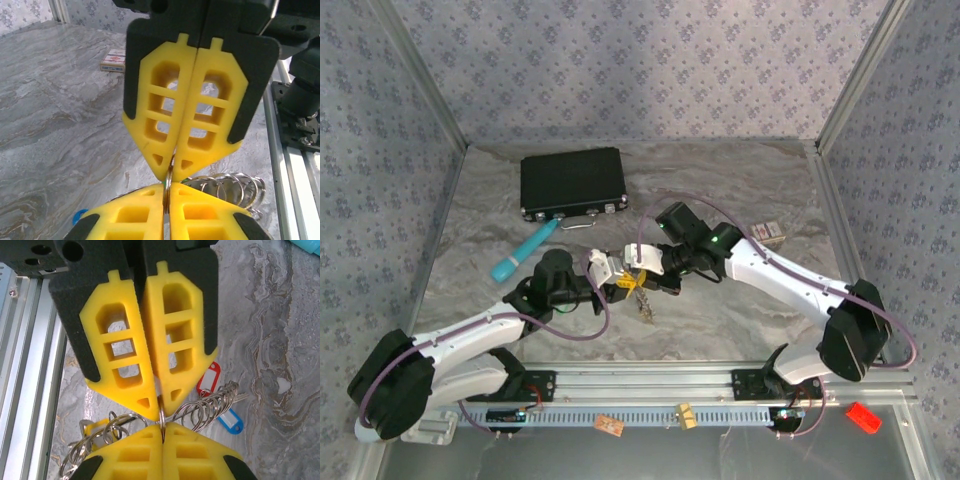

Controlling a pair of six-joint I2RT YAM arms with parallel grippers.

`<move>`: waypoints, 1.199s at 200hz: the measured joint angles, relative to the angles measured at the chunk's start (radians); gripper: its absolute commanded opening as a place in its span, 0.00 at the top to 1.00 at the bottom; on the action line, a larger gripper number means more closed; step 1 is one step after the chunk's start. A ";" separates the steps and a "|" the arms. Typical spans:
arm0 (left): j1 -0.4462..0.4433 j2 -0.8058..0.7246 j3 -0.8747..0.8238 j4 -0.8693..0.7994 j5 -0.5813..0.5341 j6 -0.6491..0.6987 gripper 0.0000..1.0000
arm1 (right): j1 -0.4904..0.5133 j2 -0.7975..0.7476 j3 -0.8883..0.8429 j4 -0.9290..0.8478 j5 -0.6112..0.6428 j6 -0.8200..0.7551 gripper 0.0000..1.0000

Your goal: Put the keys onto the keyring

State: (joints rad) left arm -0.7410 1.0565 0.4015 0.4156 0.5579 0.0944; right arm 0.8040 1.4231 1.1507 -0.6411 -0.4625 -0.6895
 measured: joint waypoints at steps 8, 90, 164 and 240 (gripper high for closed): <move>0.000 0.002 0.001 -0.002 0.004 -0.001 1.00 | 0.000 0.000 0.000 0.000 -0.001 0.000 1.00; 0.000 0.011 -0.008 0.070 0.014 -0.009 1.00 | -0.091 -0.118 -0.152 0.166 -0.127 0.133 0.74; 0.000 0.006 -0.021 0.105 0.010 -0.010 1.00 | -0.096 -0.120 -0.179 0.190 -0.136 0.174 0.86; 0.000 0.000 -0.032 0.112 0.007 -0.013 1.00 | -0.102 -0.119 -0.180 0.190 -0.138 0.180 0.97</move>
State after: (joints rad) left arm -0.7410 1.0561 0.3698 0.5274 0.5648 0.0818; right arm 0.7017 1.3045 0.9707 -0.4515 -0.6010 -0.5091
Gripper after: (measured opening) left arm 0.044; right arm 0.050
